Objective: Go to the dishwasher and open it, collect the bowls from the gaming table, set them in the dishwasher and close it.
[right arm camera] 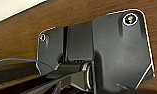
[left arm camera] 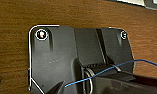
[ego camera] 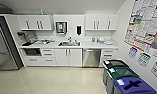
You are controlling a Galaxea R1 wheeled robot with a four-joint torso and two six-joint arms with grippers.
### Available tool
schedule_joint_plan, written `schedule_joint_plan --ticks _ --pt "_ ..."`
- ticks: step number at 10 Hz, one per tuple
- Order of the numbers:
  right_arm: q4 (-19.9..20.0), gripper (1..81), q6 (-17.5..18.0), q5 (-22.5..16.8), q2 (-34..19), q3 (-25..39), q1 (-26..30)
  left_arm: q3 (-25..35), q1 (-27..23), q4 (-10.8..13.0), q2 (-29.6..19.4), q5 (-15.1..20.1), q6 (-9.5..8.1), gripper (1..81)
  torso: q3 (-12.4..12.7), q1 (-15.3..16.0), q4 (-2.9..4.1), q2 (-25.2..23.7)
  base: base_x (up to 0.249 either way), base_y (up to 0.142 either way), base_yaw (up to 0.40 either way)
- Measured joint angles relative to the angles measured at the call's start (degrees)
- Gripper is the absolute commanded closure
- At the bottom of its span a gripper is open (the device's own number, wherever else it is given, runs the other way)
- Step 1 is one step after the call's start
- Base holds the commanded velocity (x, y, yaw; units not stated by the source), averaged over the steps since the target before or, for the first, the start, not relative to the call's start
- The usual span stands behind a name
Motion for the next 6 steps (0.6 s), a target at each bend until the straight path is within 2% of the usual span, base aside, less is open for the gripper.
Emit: schedule_joint_plan --ticks 6 --pt "0.0 1.0 0.0 0.0 0.0 0.0 0.0 0.0 0.0 0.0 0.0 0.0 0.00 1.0 0.0 0.0 0.00 0.0 0.138 0.000 0.000"
